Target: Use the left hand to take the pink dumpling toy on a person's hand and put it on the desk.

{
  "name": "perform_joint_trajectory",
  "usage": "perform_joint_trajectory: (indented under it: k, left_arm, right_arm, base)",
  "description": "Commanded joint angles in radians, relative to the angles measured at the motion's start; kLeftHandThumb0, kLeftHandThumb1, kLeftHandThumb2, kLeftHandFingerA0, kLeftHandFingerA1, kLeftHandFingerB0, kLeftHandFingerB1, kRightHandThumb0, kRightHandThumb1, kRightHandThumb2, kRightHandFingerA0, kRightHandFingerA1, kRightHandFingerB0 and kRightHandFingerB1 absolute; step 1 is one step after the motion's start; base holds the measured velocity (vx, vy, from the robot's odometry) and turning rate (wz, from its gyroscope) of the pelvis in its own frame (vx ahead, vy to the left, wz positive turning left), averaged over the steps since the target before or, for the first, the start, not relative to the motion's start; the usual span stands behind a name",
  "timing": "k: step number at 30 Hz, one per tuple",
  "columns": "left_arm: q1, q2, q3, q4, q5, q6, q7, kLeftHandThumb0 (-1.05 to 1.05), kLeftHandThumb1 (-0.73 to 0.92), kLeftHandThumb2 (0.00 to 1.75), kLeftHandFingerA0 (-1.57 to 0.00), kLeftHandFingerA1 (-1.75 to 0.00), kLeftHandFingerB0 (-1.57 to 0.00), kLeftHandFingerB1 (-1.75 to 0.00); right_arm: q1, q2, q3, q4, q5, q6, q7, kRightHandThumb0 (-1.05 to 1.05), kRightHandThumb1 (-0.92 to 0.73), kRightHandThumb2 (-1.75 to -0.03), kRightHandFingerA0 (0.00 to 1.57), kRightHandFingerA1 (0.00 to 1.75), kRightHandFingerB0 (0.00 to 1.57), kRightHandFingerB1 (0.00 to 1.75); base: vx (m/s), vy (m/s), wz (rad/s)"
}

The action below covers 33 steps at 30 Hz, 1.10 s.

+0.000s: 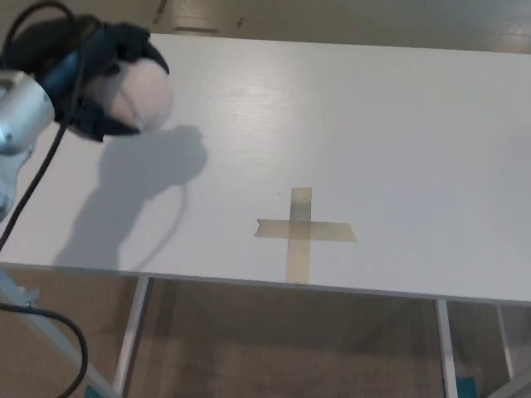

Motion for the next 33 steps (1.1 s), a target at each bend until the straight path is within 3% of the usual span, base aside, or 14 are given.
perform_joint_trajectory:
  k: [1, 4, 5, 9, 11, 14, 15, 16, 17, 18, 19, 21, 24, 33]
  left_arm:
    - [0.054, 0.001, -0.056, 0.044, 0.059, -0.004, 0.037, -0.25, 0.75, 0.64, -0.79, -1.33, -0.82, -0.53]
    - [0.075, -0.013, -0.083, 0.073, 0.075, -0.003, 0.060, -0.28, 0.76, 0.64, -0.75, -1.34, -0.76, -0.49]
    - [0.087, -0.022, -0.092, 0.084, 0.078, -0.002, 0.067, -0.25, 0.75, 0.63, -0.74, -1.34, -0.64, -0.43]
    - [0.126, -0.041, -0.107, 0.100, 0.072, -0.009, 0.083, -0.21, 0.74, 0.63, -0.71, -1.36, -0.82, -0.53]
    - [0.131, -0.050, -0.115, 0.113, 0.072, -0.016, 0.092, -0.21, 0.74, 0.63, -0.71, -1.36, -0.82, -0.53]
    - [0.150, -0.058, -0.115, 0.103, 0.065, -0.014, 0.085, -0.22, 0.71, 0.62, -0.69, -1.32, -0.65, -0.44]
    - [0.154, -0.059, -0.115, 0.105, 0.056, -0.007, 0.060, -0.47, 0.48, 0.71, -0.35, -0.46, -0.06, -0.23]
    - [0.154, -0.058, -0.116, 0.105, 0.051, 0.000, 0.040, -0.47, 0.48, 0.71, -0.35, -0.46, -0.06, -0.23]
    - [0.153, -0.054, -0.121, 0.098, 0.052, 0.018, 0.010, -0.56, 0.48, 0.67, 0.00, -0.17, 0.00, -0.03]
    - [0.152, -0.051, -0.124, 0.094, 0.054, 0.031, -0.009, -0.56, 0.48, 0.67, 0.00, -0.17, 0.00, -0.03]
    - [0.144, -0.049, -0.130, 0.088, 0.061, 0.054, -0.036, -0.68, 0.50, 0.57, 0.00, 0.00, 0.00, -0.01]
    - [0.132, -0.047, -0.138, 0.081, 0.067, 0.086, -0.069, -0.68, 0.50, 0.57, 0.00, 0.00, 0.00, -0.01]
    - [0.127, -0.042, -0.123, 0.033, 0.055, 0.129, -0.101, -0.89, 0.48, 0.58, 0.00, 0.00, 0.00, -0.10]
    - [0.138, -0.025, -0.071, -0.084, 0.018, 0.189, -0.165, -0.88, 0.50, 0.58, 0.00, 0.00, 0.00, -0.12]
  right_arm:
    - [0.006, -0.006, 0.002, 0.009, 0.005, 0.002, -0.004, -0.21, -0.65, -0.59, 0.59, 0.45, 0.61, 0.47]
    - [0.008, -0.004, 0.001, 0.008, 0.007, -0.004, 0.004, -0.21, -0.65, -0.59, 0.59, 0.45, 0.63, 0.49]
    - [0.009, -0.003, 0.002, 0.007, 0.007, -0.004, 0.006, -0.20, -0.65, -0.59, 0.59, 0.45, 0.63, 0.49]
    - [0.006, -0.002, 0.000, 0.007, 0.009, -0.002, 0.003, -0.20, -0.65, -0.59, 0.59, 0.45, 0.63, 0.49]
    - [0.005, -0.003, 0.002, 0.007, 0.007, -0.002, -0.002, -0.20, -0.65, -0.59, 0.59, 0.45, 0.63, 0.49]
    - [0.006, -0.003, 0.007, 0.007, 0.003, -0.004, -0.002, -0.20, -0.65, -0.58, 0.60, 0.45, 0.62, 0.48]
    - [0.006, -0.002, 0.009, 0.006, 0.002, -0.004, 0.000, -0.21, -0.65, -0.58, 0.60, 0.45, 0.62, 0.48]
    - [0.006, -0.002, 0.009, 0.005, 0.003, -0.004, 0.001, -0.21, -0.65, -0.58, 0.60, 0.45, 0.62, 0.48]
    - [0.006, -0.002, 0.010, 0.005, 0.004, -0.004, 0.003, -0.22, -0.64, -0.58, 0.60, 0.45, 0.62, 0.48]
    - [0.006, -0.002, 0.010, 0.006, 0.004, -0.003, 0.004, -0.22, -0.64, -0.58, 0.60, 0.45, 0.62, 0.48]
    - [0.005, -0.003, 0.010, 0.006, 0.006, -0.003, 0.003, -0.22, -0.64, -0.58, 0.60, 0.45, 0.62, 0.48]
    - [0.004, -0.004, 0.009, 0.006, 0.008, -0.002, 0.002, -0.22, -0.64, -0.58, 0.60, 0.45, 0.62, 0.48]
    - [0.003, -0.005, 0.007, 0.007, 0.009, 0.000, 0.005, -0.21, -0.64, -0.58, 0.59, 0.45, 0.62, 0.48]
    - [0.006, -0.006, 0.006, 0.009, 0.014, 0.007, 0.006, -0.21, -0.65, -0.59, 0.60, 0.45, 0.60, 0.47]
  base:
    - [0.00, 0.000, 0.00]
    - [0.00, 0.000, 0.00]
    - [0.00, 0.000, 0.00]
    - [0.00, 0.000, 0.00]
    - [0.00, 0.000, 0.00]
    - [0.00, 0.000, 0.00]
    - [0.00, 0.000, 0.00]
    - [0.00, 0.000, 0.00]
    - [0.00, 0.000, 0.00]
    - [0.00, 0.000, 0.00]
    - [0.00, 0.000, 0.00]
    - [0.00, 0.000, 0.00]
    - [0.00, 0.000, 0.00]
    - [0.00, 0.000, 0.00]
